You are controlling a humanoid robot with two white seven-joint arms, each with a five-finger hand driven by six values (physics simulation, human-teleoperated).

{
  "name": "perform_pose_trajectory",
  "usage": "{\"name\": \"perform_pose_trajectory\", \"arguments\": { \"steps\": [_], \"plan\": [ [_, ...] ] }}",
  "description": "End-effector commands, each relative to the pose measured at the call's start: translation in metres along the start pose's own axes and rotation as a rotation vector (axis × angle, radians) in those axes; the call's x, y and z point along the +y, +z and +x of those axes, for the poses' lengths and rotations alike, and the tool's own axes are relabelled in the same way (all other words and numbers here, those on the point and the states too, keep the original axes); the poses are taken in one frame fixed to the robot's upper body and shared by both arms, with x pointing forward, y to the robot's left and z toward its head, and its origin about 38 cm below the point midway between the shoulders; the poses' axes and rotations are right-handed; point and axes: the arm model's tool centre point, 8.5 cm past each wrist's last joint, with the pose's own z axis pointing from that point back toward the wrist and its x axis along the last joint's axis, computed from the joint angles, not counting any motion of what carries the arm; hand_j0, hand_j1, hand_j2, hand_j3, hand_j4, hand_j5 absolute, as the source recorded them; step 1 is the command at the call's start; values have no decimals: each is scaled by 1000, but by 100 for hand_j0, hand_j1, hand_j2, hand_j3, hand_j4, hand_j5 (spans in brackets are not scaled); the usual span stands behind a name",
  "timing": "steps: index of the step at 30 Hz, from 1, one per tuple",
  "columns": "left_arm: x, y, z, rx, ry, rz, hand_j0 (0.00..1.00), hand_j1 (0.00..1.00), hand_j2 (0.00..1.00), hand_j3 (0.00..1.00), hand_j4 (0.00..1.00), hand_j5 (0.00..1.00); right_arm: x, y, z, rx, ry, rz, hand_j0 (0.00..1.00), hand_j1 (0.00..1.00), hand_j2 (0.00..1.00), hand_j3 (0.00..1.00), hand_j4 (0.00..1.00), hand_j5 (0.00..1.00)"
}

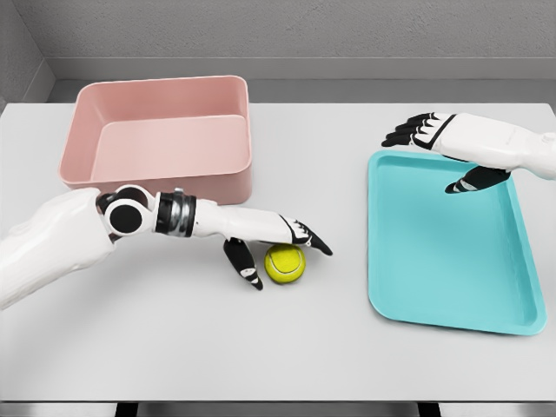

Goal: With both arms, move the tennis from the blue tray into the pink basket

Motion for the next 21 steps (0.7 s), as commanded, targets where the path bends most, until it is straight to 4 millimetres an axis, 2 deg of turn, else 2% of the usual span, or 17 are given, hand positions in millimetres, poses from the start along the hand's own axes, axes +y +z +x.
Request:
{"name": "perform_pose_trajectory", "arguments": {
  "steps": [1,13,16,21],
  "plan": [
    [1,0,0,1,1,3,100,100,100,100,100,100,0,-2,1,-4,-8,-7,100,100,100,100,100,100],
    [0,0,2,-3,-2,2,100,100,100,100,100,100,1,-6,1,-11,-15,-4,100,100,100,100,100,100],
    [0,2,1,3,-6,0,91,91,91,91,91,91,1,-5,-1,-6,-17,-4,100,100,100,100,100,100],
    [-1,1,2,0,-6,1,88,88,88,88,88,88,1,-5,-1,-6,-17,-4,100,100,100,100,100,100]
  ]
}}
